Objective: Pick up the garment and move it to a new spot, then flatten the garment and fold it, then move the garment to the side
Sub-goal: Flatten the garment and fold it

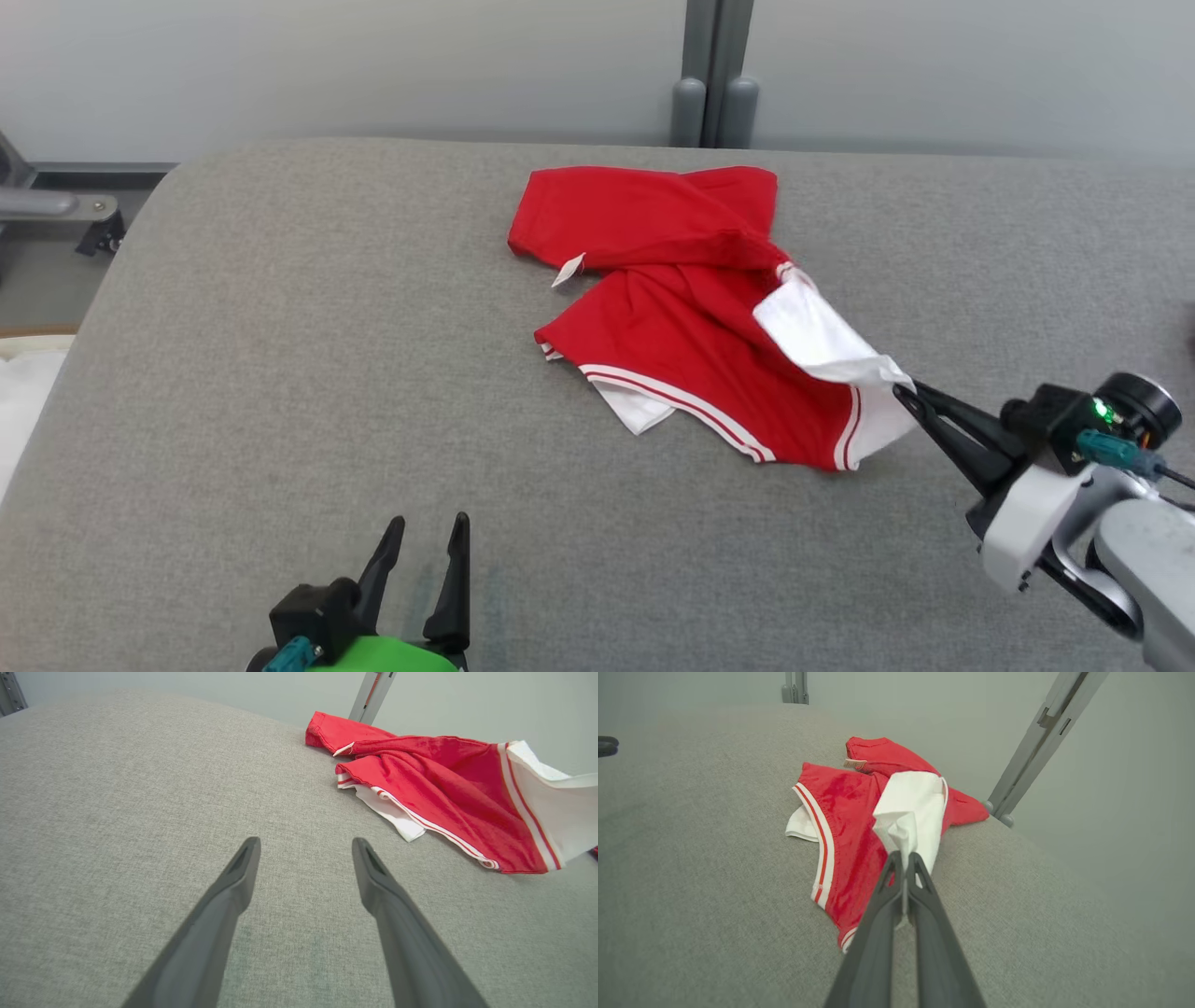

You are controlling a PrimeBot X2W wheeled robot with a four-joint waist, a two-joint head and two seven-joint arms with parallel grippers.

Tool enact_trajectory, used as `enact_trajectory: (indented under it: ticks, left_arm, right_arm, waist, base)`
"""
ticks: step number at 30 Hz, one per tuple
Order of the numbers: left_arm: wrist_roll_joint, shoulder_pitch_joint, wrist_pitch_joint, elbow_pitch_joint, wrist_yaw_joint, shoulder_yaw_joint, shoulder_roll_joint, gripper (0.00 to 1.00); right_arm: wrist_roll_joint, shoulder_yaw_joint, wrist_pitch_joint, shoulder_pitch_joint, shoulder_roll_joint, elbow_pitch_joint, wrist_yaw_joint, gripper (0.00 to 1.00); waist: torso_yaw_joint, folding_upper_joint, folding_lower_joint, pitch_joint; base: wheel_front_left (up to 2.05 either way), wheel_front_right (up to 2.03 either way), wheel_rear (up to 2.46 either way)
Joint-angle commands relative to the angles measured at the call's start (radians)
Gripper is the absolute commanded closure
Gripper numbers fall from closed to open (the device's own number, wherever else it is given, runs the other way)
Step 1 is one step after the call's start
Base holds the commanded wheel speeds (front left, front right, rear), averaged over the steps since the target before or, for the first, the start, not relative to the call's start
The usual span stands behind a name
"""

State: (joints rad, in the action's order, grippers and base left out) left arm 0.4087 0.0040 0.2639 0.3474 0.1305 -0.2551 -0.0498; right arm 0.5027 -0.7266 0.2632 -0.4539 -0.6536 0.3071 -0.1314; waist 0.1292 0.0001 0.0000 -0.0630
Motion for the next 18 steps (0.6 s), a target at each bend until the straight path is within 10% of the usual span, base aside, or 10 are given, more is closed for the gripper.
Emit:
enact_trajectory:
  ticks: [1,7,10,18]
  left_arm:
    - [-0.011,-0.002,0.000,-0.004,0.000,0.008,-0.003,0.00]
    - [-0.017,-0.020,0.000,-0.002,0.000,0.008,-0.003,0.00]
    - [-0.012,-0.021,0.000,0.002,0.000,0.004,-0.003,0.00]
    - [-0.008,-0.013,0.000,0.007,0.000,0.002,-0.003,0.00]
  right_arm:
    - [-0.013,0.036,0.002,0.039,-0.003,0.007,0.002,1.00]
    - [-0.091,0.189,0.002,0.173,0.033,0.019,0.002,1.00]
    - [-0.113,0.266,0.002,0.226,0.074,0.025,0.002,0.00]
    - [-0.186,0.456,0.002,0.327,0.211,-0.036,0.002,0.00]
  waist:
    - [-0.019,-0.0001,0.0000,-0.001]
    - [-0.042,-0.0001,0.0000,-0.008]
    - [-0.049,-0.0001,0.0000,-0.009]
    - [-0.060,-0.0001,0.0000,-0.004]
  base:
    - [0.00,0.00,0.00]
    - [0.00,0.00,0.00]
    - [0.00,0.00,0.00]
    - [0.00,0.00,0.00]
